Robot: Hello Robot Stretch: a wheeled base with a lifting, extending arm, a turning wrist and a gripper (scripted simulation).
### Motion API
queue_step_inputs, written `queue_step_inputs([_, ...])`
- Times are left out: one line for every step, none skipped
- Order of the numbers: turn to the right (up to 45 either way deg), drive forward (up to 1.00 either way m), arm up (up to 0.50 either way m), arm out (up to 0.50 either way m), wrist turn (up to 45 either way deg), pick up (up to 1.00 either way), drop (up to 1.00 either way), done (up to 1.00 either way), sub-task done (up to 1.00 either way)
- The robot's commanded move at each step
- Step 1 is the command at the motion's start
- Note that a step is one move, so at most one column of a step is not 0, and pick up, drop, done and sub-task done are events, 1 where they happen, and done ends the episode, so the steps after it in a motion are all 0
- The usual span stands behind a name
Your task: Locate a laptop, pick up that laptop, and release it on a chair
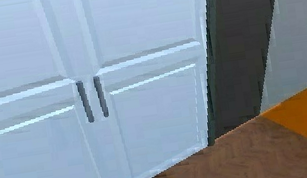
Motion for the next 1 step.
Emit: queue_step_inputs([0.0,0.0,0.1,0.0,0.0,0.0,0.0,0.0,0.0])
